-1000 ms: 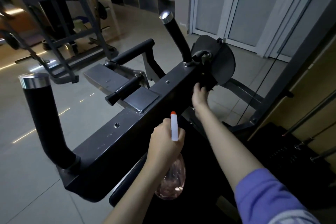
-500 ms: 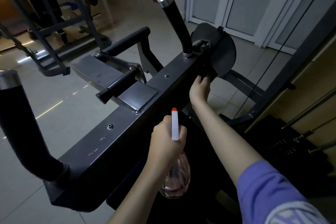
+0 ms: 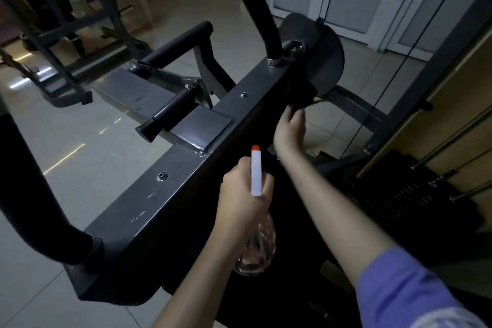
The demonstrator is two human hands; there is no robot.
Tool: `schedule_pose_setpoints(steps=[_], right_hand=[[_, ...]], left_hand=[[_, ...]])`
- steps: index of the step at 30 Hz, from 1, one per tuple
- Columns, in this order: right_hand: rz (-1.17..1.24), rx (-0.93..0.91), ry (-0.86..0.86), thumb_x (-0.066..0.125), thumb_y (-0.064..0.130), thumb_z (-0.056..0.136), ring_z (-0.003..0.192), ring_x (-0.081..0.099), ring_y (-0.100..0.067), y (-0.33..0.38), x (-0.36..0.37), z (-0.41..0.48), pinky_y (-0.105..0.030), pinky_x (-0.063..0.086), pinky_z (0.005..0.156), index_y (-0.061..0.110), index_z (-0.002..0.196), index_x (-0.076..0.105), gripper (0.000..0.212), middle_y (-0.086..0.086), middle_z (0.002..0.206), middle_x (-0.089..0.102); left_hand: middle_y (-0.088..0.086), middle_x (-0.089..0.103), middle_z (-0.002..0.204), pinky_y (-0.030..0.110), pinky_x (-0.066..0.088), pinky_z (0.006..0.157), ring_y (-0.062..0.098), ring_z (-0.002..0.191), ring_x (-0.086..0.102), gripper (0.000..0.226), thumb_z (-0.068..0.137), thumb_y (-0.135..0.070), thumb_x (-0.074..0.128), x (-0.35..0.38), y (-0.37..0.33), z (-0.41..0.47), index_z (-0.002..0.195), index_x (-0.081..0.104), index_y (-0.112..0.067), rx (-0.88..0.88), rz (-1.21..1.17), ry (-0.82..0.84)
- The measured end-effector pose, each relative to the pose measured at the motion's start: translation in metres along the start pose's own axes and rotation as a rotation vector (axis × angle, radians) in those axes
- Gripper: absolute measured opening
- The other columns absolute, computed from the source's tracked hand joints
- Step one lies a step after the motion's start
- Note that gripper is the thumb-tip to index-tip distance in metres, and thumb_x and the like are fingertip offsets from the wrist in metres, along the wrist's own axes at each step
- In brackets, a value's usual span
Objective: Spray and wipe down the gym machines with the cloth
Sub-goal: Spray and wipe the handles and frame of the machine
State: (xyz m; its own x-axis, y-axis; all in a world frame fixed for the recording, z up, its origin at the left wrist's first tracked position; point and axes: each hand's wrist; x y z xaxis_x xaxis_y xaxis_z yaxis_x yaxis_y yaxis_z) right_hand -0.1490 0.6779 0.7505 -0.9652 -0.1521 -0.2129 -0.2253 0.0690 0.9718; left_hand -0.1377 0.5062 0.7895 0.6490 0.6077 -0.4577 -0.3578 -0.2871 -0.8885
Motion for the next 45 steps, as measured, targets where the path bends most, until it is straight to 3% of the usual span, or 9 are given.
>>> schedule_pose_setpoints(steps=[3, 8, 16, 22, 26, 30, 33, 41, 45], right_hand=[[-0.006, -0.027, 0.036, 0.034, 0.021, 0.102, 0.101, 0.052, -0.013, -0.008, 0.003, -0.024, -0.008, 0.030, 0.069, -0.003, 0.128, 0.045, 0.037, -0.002, 0.112, 0.052], [-0.028, -0.038, 0.016, 0.034, 0.029, 0.101, 0.133, 0.039, -0.026, 0.015, 0.000, 0.032, -0.032, 0.033, 0.108, 0.008, 0.145, 0.030, 0.049, -0.012, 0.148, 0.037], [0.001, -0.052, -0.006, 0.037, 0.024, 0.101, 0.132, 0.039, -0.027, 0.007, 0.009, -0.009, -0.027, 0.030, 0.106, 0.001, 0.141, 0.034, 0.047, -0.015, 0.146, 0.039], [-0.015, -0.183, 0.194, 0.035, 0.021, 0.099, 0.140, 0.027, -0.022, -0.033, 0.007, -0.075, -0.038, 0.025, 0.115, 0.006, 0.146, 0.028, 0.049, -0.012, 0.152, 0.029], [-0.057, -0.122, 0.160, 0.035, 0.026, 0.101, 0.134, 0.038, -0.028, -0.012, 0.001, -0.032, -0.040, 0.032, 0.109, 0.004, 0.142, 0.035, 0.047, -0.017, 0.147, 0.036], [0.010, -0.054, 0.093, 0.033, 0.023, 0.102, 0.134, 0.037, -0.026, 0.008, 0.000, -0.017, -0.027, 0.030, 0.106, 0.003, 0.146, 0.025, 0.049, -0.014, 0.149, 0.032], [-0.046, -0.053, 0.059, 0.033, 0.024, 0.102, 0.131, 0.040, -0.026, 0.000, 0.009, -0.045, -0.028, 0.034, 0.102, 0.001, 0.141, 0.034, 0.045, -0.014, 0.146, 0.037], [-0.022, -0.105, 0.269, 0.036, 0.015, 0.098, 0.135, 0.037, -0.026, -0.044, 0.009, -0.137, -0.039, 0.033, 0.110, 0.005, 0.141, 0.036, 0.045, -0.015, 0.146, 0.038], [0.011, -0.023, 0.236, 0.034, 0.024, 0.101, 0.126, 0.046, -0.028, -0.023, -0.010, -0.115, -0.020, 0.033, 0.094, -0.002, 0.132, 0.044, 0.041, -0.015, 0.135, 0.049]], left_hand=[[-0.001, 0.045, 0.060, 0.036, 0.034, 0.050, 0.013, 0.050, 0.039, 0.015, 0.076, -0.027, 0.048, 0.002, 0.000, -0.001, 0.072, 0.044, -0.012, 0.001, 0.000, 0.010], [-0.003, 0.040, 0.058, 0.033, 0.032, 0.049, 0.011, 0.050, 0.035, 0.018, 0.083, -0.016, 0.052, -0.003, 0.000, -0.005, 0.070, 0.040, -0.014, -0.006, -0.007, 0.023], [-0.002, 0.041, 0.057, 0.036, 0.032, 0.050, 0.013, 0.050, 0.036, 0.014, 0.076, -0.022, 0.049, -0.011, 0.004, -0.020, 0.073, 0.045, -0.009, 0.010, -0.075, -0.045], [-0.008, 0.045, 0.058, 0.017, 0.031, 0.047, 0.002, 0.048, 0.038, 0.010, 0.075, -0.022, 0.049, -0.011, 0.004, -0.037, 0.069, 0.047, -0.014, -0.032, -0.159, -0.080], [0.002, 0.040, 0.059, 0.023, 0.029, 0.047, 0.010, 0.051, 0.035, 0.017, 0.085, -0.009, 0.054, -0.011, 0.010, -0.047, 0.073, 0.044, -0.001, -0.046, -0.147, -0.096], [0.000, 0.038, 0.059, 0.015, 0.028, 0.046, 0.006, 0.050, 0.034, 0.024, 0.088, 0.000, 0.052, -0.023, 0.014, -0.062, 0.068, 0.042, -0.007, -0.038, -0.146, -0.093], [-0.004, 0.038, 0.058, 0.014, 0.030, 0.046, 0.004, 0.049, 0.034, 0.031, 0.089, -0.001, 0.052, -0.031, 0.019, -0.073, 0.065, 0.040, -0.016, -0.040, -0.157, -0.104], [-0.012, 0.042, 0.056, 0.015, 0.029, 0.049, 0.003, 0.050, 0.037, 0.024, 0.084, -0.013, 0.052, -0.027, 0.029, -0.091, 0.065, 0.042, -0.025, -0.078, -0.129, -0.140], [-0.005, 0.037, 0.060, 0.017, 0.028, 0.050, 0.004, 0.053, 0.033, 0.029, 0.088, -0.004, 0.053, -0.026, 0.028, -0.102, 0.066, 0.038, -0.016, -0.086, -0.124, -0.160]])
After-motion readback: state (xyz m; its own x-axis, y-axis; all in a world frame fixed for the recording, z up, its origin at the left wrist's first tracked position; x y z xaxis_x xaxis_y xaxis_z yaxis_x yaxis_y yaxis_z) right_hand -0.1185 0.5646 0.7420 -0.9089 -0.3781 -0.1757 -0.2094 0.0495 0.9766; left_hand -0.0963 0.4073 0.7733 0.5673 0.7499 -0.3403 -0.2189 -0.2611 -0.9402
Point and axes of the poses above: each hand's wrist, its own z-axis towards the middle knuckle, its own x-axis out of the palm, y = z × x
